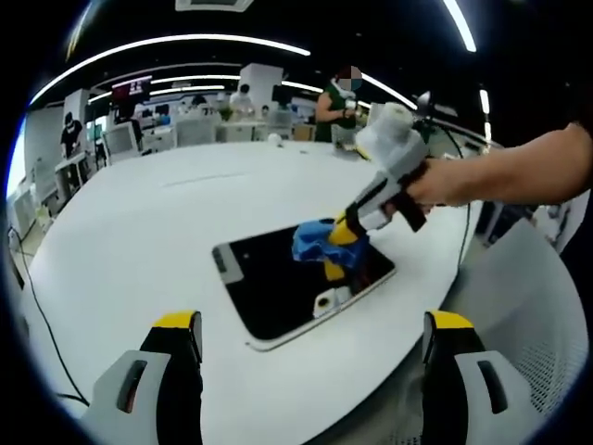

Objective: Wipe the mirror surface with the cleaning cloth until all visible marks leave the cleaned area.

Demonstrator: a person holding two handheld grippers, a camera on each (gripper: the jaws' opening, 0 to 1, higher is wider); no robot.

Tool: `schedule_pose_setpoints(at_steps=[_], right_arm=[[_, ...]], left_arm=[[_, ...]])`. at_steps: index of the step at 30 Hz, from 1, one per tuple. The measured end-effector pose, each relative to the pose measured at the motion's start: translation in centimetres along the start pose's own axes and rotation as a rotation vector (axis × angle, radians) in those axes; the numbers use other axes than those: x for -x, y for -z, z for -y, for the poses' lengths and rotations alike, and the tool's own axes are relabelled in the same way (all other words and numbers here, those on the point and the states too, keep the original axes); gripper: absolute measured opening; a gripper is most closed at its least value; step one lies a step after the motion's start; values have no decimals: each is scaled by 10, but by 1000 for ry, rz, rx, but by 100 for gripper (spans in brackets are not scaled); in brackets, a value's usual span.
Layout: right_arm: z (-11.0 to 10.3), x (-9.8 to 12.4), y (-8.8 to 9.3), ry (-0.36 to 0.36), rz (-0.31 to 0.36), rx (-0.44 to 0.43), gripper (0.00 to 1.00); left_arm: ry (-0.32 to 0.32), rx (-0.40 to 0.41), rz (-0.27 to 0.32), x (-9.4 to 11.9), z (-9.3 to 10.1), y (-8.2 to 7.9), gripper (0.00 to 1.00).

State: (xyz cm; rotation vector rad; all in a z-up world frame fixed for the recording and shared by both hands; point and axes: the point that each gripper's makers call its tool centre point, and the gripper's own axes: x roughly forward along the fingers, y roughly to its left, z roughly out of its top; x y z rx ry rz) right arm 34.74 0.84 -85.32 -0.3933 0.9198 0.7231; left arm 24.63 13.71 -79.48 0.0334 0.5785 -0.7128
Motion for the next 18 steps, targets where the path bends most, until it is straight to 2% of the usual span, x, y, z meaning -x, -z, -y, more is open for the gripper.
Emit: schedule_pose_setpoints(at_steps=[12,18], right_arm=[[-13,6,7,6,-5,20,1],[-23,10,14,-19,-2,8,1]], left_arm=[[0,-1,-6,-2,0,1,100],[-1,8,-2,-2,0,1,100]])
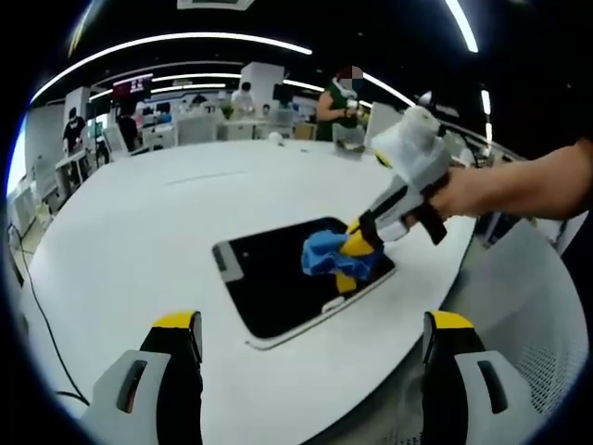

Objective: Wipe the mirror surface with the cleaning cloth until all visible marks leave the cleaned area.

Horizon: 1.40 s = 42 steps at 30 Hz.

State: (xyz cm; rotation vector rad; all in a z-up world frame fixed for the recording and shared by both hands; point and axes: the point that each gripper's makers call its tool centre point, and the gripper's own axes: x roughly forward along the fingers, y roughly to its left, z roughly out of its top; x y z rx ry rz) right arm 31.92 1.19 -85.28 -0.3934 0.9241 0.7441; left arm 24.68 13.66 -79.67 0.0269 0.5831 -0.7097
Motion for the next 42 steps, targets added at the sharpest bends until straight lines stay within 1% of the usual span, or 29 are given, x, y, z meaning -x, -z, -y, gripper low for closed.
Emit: schedule_pose_setpoints(at_steps=[6,10,16,34,36,42], right_arm=[[-11,4,7,-4,7,18,1],[-15,6,8,-6,12,19,1],[-23,8,13,-7,15,47,1],[-38,13,22,-43,16,28,2],[-40,14,23,-49,14,14,2],[-40,14,23,-55,13,23,1]], left_arm=[[3,-1,-3,0,1,0,100],[0,4,-1,0,0,0,100],[3,0,-4,-1,1,1,100],[13,6,-12,-1,2,2,100],[15,6,-13,-1,2,2,100],[21,4,-17,-2,4,3,100]])
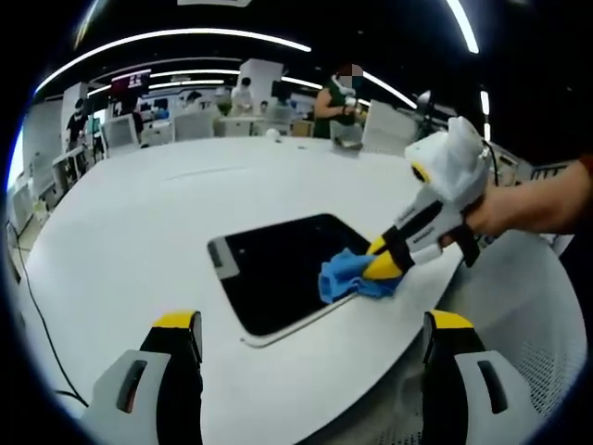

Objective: Wipe the mirror surface with the cleaning cloth until all visible marks leave the cleaned area.

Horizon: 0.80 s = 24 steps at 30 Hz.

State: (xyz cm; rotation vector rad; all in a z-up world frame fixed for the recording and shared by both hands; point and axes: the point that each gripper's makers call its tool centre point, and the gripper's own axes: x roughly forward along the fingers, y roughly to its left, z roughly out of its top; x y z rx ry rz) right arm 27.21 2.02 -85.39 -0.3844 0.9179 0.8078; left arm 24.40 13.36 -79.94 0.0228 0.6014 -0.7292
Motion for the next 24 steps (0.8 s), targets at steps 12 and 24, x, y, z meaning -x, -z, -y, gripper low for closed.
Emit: schedule_pose_setpoints(at_steps=[12,24], right_arm=[[1,0,0,-25,-27,9,1],[3,2,3,-51,-34,26,1]], left_arm=[[-6,16,5,0,-1,0,100],[-12,23,4,1,-2,1,100]])
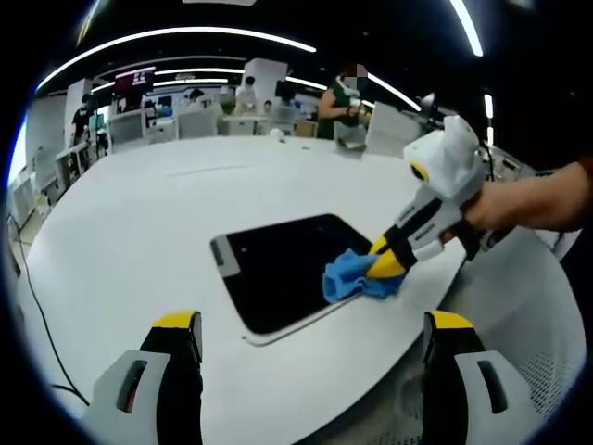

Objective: Wipe the mirror surface with the cleaning cloth until all visible marks leave the cleaned area.

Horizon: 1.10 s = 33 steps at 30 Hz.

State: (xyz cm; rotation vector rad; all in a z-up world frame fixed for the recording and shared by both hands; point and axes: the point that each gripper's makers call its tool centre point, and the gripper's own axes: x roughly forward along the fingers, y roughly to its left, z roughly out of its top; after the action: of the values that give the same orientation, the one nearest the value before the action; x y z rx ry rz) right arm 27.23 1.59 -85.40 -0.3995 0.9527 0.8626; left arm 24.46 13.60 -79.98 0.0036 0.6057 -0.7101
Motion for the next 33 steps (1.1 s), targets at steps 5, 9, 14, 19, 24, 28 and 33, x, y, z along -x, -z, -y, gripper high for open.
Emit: schedule_pose_setpoints(at_steps=[5,9,14,19,24,28,33], right_arm=[[2,2,3,-10,1,-4,1],[1,2,4,-17,6,-9,1],[2,2,5,-21,6,-9,1],[5,5,9,-18,5,-15,1],[8,8,12,-15,4,-20,1],[12,10,16,-12,2,-26,1],[16,14,20,-13,-1,-32,1]], left_arm=[[-1,17,4,0,0,0,100],[-4,19,6,0,-1,0,100],[-5,22,6,0,-2,1,100],[-3,23,5,0,-1,1,100],[0,21,2,0,-1,1,100],[-2,24,3,0,-1,1,100],[-1,24,2,0,0,1,100]])
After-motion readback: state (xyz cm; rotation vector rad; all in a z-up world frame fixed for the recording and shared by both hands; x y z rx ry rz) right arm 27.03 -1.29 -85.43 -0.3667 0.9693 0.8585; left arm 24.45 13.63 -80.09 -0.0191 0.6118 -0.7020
